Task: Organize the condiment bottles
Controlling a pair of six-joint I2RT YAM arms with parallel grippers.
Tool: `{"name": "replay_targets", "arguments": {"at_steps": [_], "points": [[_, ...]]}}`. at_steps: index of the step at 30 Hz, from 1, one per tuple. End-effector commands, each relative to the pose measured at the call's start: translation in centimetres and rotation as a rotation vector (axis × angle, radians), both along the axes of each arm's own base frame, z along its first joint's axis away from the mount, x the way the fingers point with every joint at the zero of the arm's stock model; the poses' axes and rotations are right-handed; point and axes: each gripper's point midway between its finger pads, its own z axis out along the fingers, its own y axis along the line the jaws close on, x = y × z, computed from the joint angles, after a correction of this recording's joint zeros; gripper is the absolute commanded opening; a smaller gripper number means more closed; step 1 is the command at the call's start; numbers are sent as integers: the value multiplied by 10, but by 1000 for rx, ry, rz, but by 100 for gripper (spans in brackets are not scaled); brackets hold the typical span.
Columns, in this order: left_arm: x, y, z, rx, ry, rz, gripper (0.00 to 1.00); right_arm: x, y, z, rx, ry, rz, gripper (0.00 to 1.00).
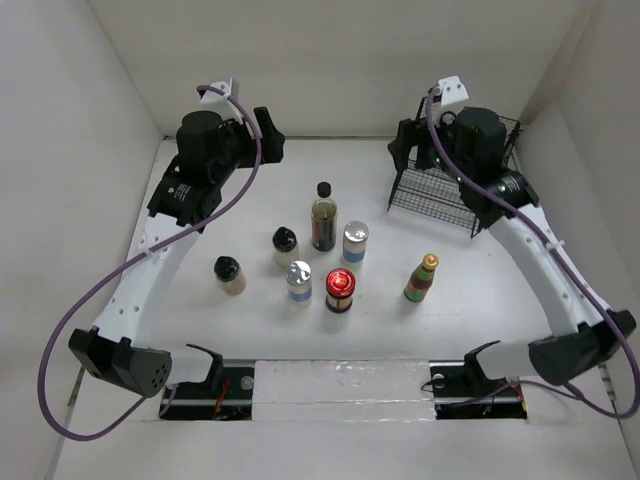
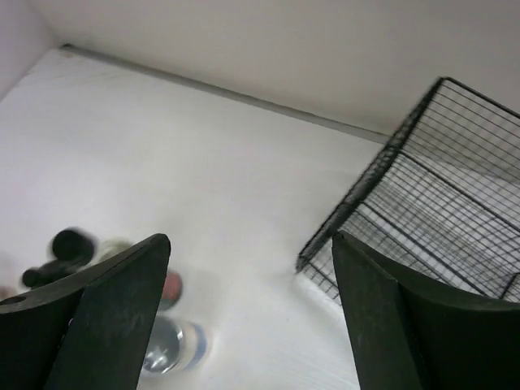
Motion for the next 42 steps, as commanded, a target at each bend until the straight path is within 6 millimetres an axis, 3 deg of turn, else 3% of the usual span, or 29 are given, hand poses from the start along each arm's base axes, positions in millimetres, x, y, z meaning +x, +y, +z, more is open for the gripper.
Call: {"name": "replay_targets", "arguments": {"at_steps": [1, 2, 3, 5, 8, 10, 11, 12, 14, 15, 16, 18, 20, 23, 27, 28, 32, 36, 42], "points": [[-10, 0, 27, -34, -67, -11, 99, -35, 19, 2, -31, -41, 102, 63], [-11, 0, 24, -29, -56, -10, 99, -35, 19, 2, -31, -41, 103, 62], [-11, 0, 24, -29, -56, -10, 99, -40, 24, 5, -25, -49, 125, 46], [-12, -2, 24, -40, -52, -19, 97, -50, 43, -2, -34, -38, 193, 0], [-10, -7, 23, -60, -45, -34, 89, -66, 69, -20, -62, 10, 253, 0], [-12, -7, 14, -62, -25, -32, 77, -73, 79, -32, -85, 29, 282, 10], [-15, -6, 14, -71, -23, -30, 61, -78, 89, -35, -79, 21, 314, 23], [-15, -8, 8, -68, -10, -39, 49, -78, 88, -48, -96, 31, 317, 52], [-22, -6, 2, -83, 2, -35, 28, -79, 99, -54, -79, 13, 356, 75], [-21, -4, -3, -77, 13, -24, 24, -79, 100, -62, -83, 21, 356, 86], [-25, -3, -5, -91, 18, -21, 24, -76, 104, -64, -79, 19, 365, 88], [-28, -7, -20, -129, 61, -22, 27, -64, 105, -72, -79, 28, 359, 91], [-31, -11, -33, -160, 96, -31, 40, -52, 116, -86, -94, 47, 373, 91], [-34, -11, -39, -194, 123, -19, 43, -37, 138, -89, -106, 41, 440, 92], [-33, 4, -43, -200, 139, 76, 51, -32, 162, -88, -111, 15, 505, 92], [-33, 4, -43, -200, 139, 76, 51, -33, 168, -82, -100, -11, 514, 92], [-36, 4, -48, -205, 150, 80, 51, -26, 182, -104, -94, 22, 546, 92], [-36, 2, -52, -211, 163, 74, 51, -12, 195, -113, -90, 18, 556, 89], [-35, 1, -55, -218, 175, 78, 51, -2, 211, -112, -60, -11, 584, 71]]}}
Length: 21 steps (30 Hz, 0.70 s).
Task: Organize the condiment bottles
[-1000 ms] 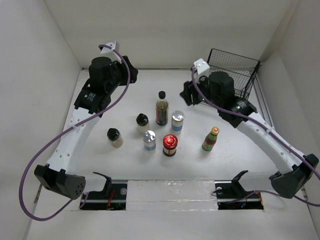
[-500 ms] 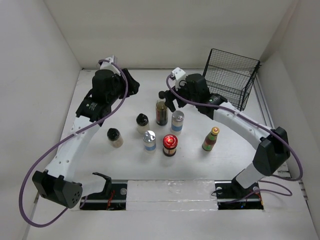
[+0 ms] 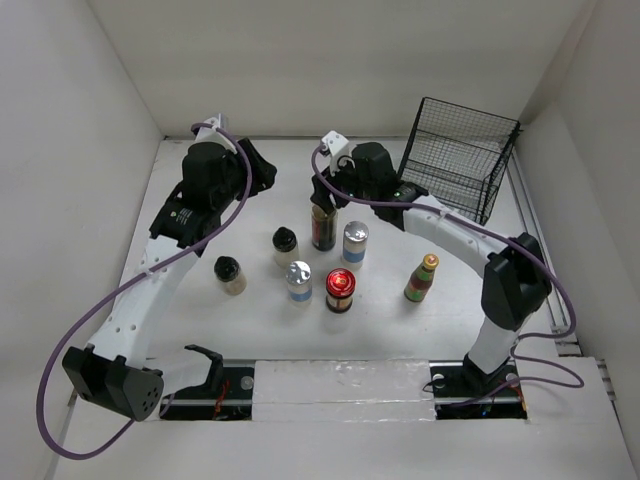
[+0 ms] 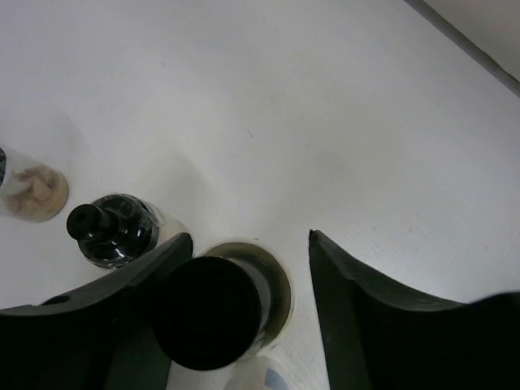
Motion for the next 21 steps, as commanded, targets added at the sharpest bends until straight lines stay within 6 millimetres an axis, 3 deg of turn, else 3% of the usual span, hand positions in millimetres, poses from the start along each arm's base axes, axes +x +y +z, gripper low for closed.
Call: {"name": "replay_targets", "arguments": {"at_steps": [1, 4, 5, 6, 8, 9, 10, 11, 12, 13, 14, 15, 18, 19, 21], "points": [[-2, -1, 3, -16, -13, 4, 51, 8, 19, 43, 104, -98, 38, 63], [-2, -1, 2, -16, -13, 4, 51, 8, 19, 36, 109, -90, 35, 47], [-1, -2, -1, -13, -4, 4, 51, 8, 17, 37, 118, -91, 20, 33], [-1, -2, -1, -13, -4, 4, 51, 8, 18, 36, 113, -95, 5, 25], [-1, -2, -1, -13, -4, 4, 51, 9, 15, 59, 157, -122, -22, 11], [-1, -2, -1, -13, -4, 4, 51, 9, 14, 74, 175, -148, -30, 8], [1, -4, -5, -12, 7, -5, 51, 11, 14, 106, 222, -192, -40, 4], [1, -4, -5, -12, 7, -5, 51, 18, 7, 107, 219, -196, -66, 4], [1, -6, -3, -18, -1, -13, 51, 22, 4, 141, 265, -239, -76, 3], [3, -7, -6, -23, 11, -10, 51, 25, -1, 160, 284, -266, -85, 1], [2, -8, -6, -26, 12, -19, 51, 31, -12, 176, 304, -274, -111, 0], [2, -8, -6, -26, 12, -19, 51, 31, -23, 218, 356, -332, -126, 0], [2, -8, -6, -26, 12, -19, 51, 45, -59, 258, 402, -381, -197, 0], [1, -10, -10, -26, 22, -27, 51, 44, -72, 285, 434, -420, -214, 0], [0, -11, -14, -26, 32, -36, 51, 56, -101, 303, 437, -457, -271, 0]]}}
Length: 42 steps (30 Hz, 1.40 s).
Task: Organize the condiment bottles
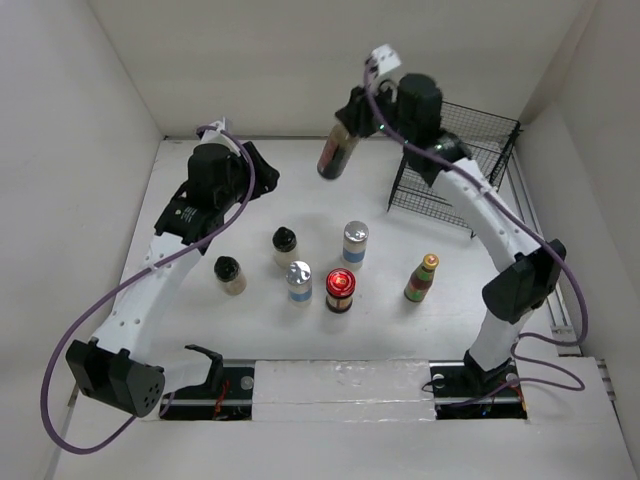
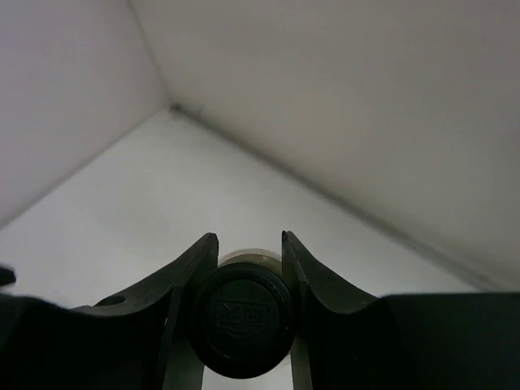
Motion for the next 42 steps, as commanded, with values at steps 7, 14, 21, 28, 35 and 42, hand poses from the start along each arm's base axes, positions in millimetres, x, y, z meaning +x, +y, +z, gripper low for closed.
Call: {"name": "replay_targets", "arguments": {"at_steps": [7, 14, 21, 28, 35, 42], "points": [[0, -10, 1, -18, -14, -48, 51, 46, -143, 203, 222, -420, -332, 0], [4, -15, 4, -19, -22, -69, 51, 76, -215, 227, 247, -521, -518, 0], [7, -18, -1, -19, -12, -79, 51, 93, -263, 217, 202, -530, -607, 0], [10, -23, -6, -22, 1, -96, 51, 112, -279, 205, 194, -542, -627, 0], [13, -26, -9, -24, 11, -107, 51, 135, -284, 185, 178, -533, -638, 0], [17, -28, -6, -25, 8, -107, 51, 145, -288, 177, 176, -539, -638, 0]]}}
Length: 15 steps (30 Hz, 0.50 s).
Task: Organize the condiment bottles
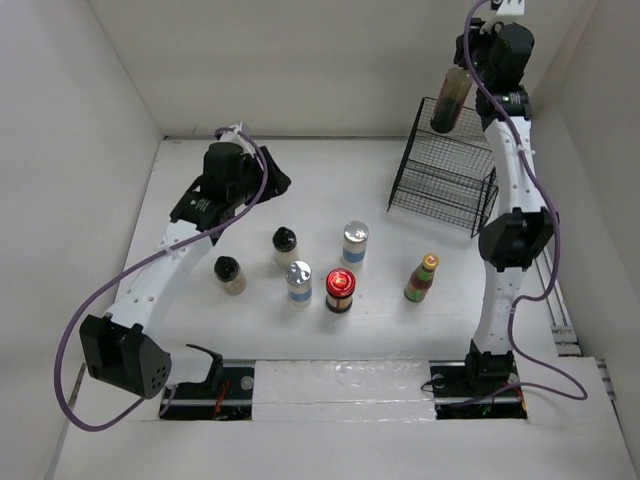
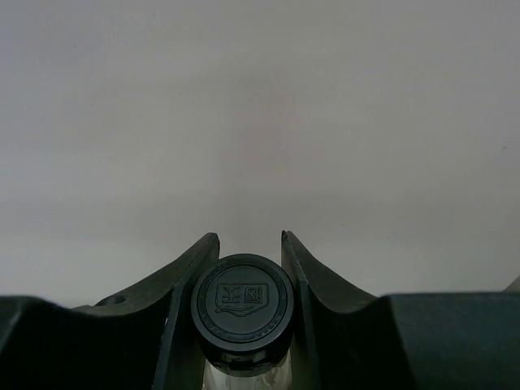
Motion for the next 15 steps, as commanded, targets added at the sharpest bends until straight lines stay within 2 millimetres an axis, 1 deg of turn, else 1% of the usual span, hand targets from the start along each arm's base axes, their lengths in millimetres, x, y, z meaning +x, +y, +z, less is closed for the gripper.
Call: {"name": "replay_targets", "arguments": {"at_steps": [1, 2, 3, 4, 5, 6, 7, 9, 10, 11, 12, 13, 15], "points": [[8, -7, 26, -13, -76, -26, 51, -31, -3, 103, 1, -310, 2, 0], [8, -7, 26, -13, -76, -26, 51, -31, -2, 103, -1, -310, 10, 0], [9, -6, 26, -10, -77, -18, 51, -27, -7, 100, -3, -311, 1, 0], [11, -7, 22, -6, -67, -18, 51, -23, -7, 96, -3, -310, 1, 0], [11, -7, 22, -6, -67, -18, 51, -23, -7, 96, -3, -310, 1, 0], [12, -7, 26, -9, -76, -18, 51, -23, -7, 96, -3, -310, 1, 0], [14, -8, 22, -5, -66, -18, 51, -20, -6, 93, -5, -311, 10, 0], [14, -8, 22, -5, -66, -18, 51, -20, -6, 93, -5, -311, 10, 0], [16, -8, 23, -5, -66, -18, 51, -14, -6, 79, -5, -281, 10, 0], [16, -9, 23, -5, -66, -18, 51, -12, 0, 72, -4, -262, 19, 0], [16, -9, 23, -5, -66, -18, 51, -11, 0, 67, -4, -252, 19, 0], [17, -7, 23, -2, -67, -9, 51, -9, 0, 52, -4, -215, 20, 0], [19, -8, 19, 2, -58, -9, 51, -7, 2, 36, -7, -193, 30, 0]]}}
